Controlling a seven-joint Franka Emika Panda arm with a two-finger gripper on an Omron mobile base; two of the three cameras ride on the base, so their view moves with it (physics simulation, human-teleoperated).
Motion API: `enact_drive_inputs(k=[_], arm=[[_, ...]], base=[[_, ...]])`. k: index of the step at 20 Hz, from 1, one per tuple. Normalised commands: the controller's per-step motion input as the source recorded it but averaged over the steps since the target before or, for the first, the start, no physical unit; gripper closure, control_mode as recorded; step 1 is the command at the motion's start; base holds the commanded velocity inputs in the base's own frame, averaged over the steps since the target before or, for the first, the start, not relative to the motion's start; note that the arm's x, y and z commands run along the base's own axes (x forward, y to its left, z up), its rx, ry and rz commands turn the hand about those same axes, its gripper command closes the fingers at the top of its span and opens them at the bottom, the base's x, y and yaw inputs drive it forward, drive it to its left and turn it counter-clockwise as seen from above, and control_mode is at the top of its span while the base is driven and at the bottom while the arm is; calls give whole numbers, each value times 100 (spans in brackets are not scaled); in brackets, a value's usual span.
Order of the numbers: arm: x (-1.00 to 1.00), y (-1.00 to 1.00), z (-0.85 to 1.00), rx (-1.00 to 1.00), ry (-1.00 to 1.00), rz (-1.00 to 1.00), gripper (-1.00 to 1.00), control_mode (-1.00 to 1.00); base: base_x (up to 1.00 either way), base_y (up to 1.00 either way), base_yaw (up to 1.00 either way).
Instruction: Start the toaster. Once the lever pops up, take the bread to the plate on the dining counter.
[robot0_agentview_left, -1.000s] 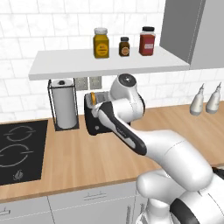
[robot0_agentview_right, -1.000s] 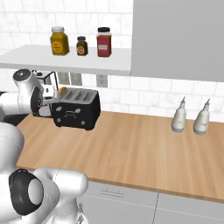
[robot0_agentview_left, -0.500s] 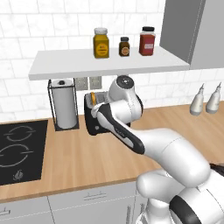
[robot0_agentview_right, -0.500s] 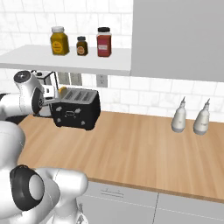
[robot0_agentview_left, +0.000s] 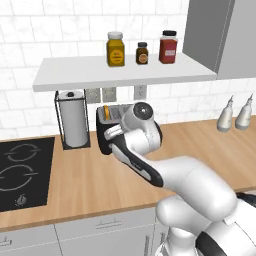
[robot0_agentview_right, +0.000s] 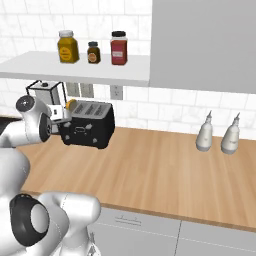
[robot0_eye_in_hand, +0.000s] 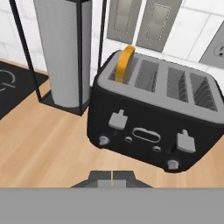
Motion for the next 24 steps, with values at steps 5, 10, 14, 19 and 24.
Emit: enact_drive_inputs(k=[5, 10, 14, 19, 24], arm=[[22, 0, 2, 0, 1, 0, 100, -100], [28, -4, 10, 0, 9, 0, 100, -100], [23, -8, 0, 0, 9, 0, 100, -100], [19, 0, -10, 0, 1, 0, 100, -100], [10, 1, -20, 0, 0, 0, 100, -100]], base=[[0, 0, 0], [0, 0, 0], [0, 0, 0], [0, 0, 0], [0, 0, 0]])
